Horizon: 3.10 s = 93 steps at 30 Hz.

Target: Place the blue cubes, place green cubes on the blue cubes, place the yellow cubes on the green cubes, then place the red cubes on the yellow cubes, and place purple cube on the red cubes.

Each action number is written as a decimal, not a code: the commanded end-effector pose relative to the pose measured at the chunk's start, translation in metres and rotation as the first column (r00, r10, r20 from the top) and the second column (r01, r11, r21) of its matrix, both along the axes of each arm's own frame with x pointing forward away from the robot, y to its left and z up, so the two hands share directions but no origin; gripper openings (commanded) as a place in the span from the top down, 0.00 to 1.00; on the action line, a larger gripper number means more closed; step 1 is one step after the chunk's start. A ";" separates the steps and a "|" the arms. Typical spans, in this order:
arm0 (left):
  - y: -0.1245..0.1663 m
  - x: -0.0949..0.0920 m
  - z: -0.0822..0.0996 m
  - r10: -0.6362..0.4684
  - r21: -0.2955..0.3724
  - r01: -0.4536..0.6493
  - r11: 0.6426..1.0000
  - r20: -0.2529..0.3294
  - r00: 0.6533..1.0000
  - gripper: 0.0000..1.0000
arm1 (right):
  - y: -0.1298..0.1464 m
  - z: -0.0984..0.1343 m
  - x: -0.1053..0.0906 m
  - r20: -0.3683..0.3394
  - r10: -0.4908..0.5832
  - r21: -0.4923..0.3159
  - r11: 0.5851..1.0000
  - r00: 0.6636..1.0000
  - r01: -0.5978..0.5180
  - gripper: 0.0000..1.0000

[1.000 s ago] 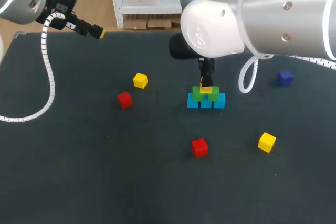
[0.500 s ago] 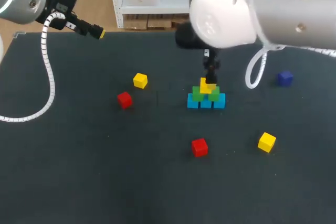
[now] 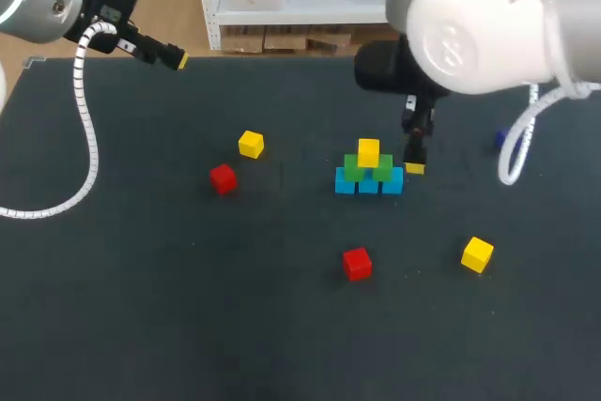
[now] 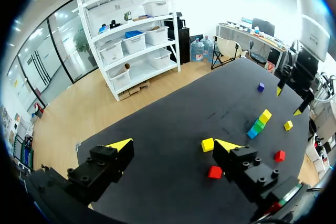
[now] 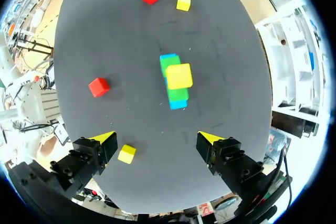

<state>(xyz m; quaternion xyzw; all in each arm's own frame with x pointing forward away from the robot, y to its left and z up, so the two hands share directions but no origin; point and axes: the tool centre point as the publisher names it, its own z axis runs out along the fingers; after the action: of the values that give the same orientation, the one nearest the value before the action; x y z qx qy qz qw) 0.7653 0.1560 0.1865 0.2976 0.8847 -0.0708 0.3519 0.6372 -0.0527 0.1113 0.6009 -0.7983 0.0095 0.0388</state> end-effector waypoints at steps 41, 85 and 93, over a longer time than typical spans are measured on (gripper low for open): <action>0.001 0.000 0.000 -0.004 -0.004 0.004 1.000 0.002 1.000 0.00 | -0.062 -0.092 -0.100 -0.081 -0.301 0.003 0.953 0.950 0.302 0.00; 0.001 0.000 0.000 -0.004 -0.004 0.004 1.000 0.002 1.000 0.00 | -0.066 -0.071 -0.083 -0.030 -0.214 -0.033 0.977 0.976 0.213 1.00; 0.001 0.000 0.000 -0.004 -0.004 0.004 1.000 0.002 1.000 0.00 | -0.046 -0.020 -0.056 0.052 -0.003 -0.071 0.997 0.999 0.007 1.00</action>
<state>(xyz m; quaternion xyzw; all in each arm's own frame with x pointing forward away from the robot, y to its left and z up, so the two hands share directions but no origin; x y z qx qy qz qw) 0.7653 0.1559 0.1866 0.2976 0.8846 -0.0708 0.3519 0.5792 -0.1076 0.0760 0.5906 -0.8047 0.0491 0.0342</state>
